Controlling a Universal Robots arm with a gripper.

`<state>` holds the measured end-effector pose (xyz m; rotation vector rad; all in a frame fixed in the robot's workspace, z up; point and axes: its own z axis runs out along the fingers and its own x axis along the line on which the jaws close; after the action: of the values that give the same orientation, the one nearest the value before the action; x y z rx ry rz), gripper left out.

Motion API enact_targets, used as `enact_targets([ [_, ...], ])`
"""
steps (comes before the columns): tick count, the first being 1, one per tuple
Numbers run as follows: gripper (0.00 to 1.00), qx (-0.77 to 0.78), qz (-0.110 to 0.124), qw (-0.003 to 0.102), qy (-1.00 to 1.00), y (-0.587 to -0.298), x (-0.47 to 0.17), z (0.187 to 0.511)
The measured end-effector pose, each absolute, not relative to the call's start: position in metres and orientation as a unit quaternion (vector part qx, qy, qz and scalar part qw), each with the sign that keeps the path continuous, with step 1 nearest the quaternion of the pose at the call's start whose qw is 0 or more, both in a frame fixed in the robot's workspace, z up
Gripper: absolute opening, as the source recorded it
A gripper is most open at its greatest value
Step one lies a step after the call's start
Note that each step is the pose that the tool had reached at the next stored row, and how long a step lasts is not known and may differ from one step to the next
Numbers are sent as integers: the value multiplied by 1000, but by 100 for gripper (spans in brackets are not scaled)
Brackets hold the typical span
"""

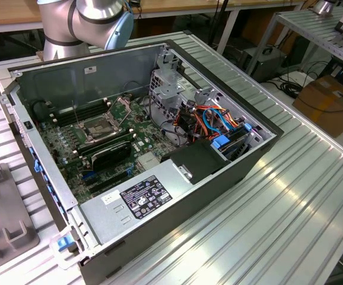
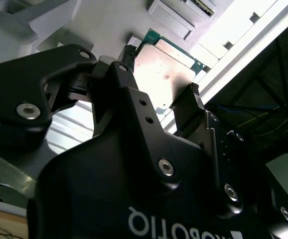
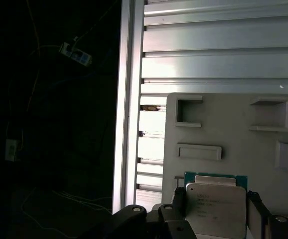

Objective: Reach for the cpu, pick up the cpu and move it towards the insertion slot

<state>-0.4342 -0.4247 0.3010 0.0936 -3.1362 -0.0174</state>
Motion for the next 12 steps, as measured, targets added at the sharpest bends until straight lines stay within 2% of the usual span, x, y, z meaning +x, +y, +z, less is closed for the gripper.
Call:
enact_targets([
  [12,55,30,-6,2,-1000,-425,-434,303],
])
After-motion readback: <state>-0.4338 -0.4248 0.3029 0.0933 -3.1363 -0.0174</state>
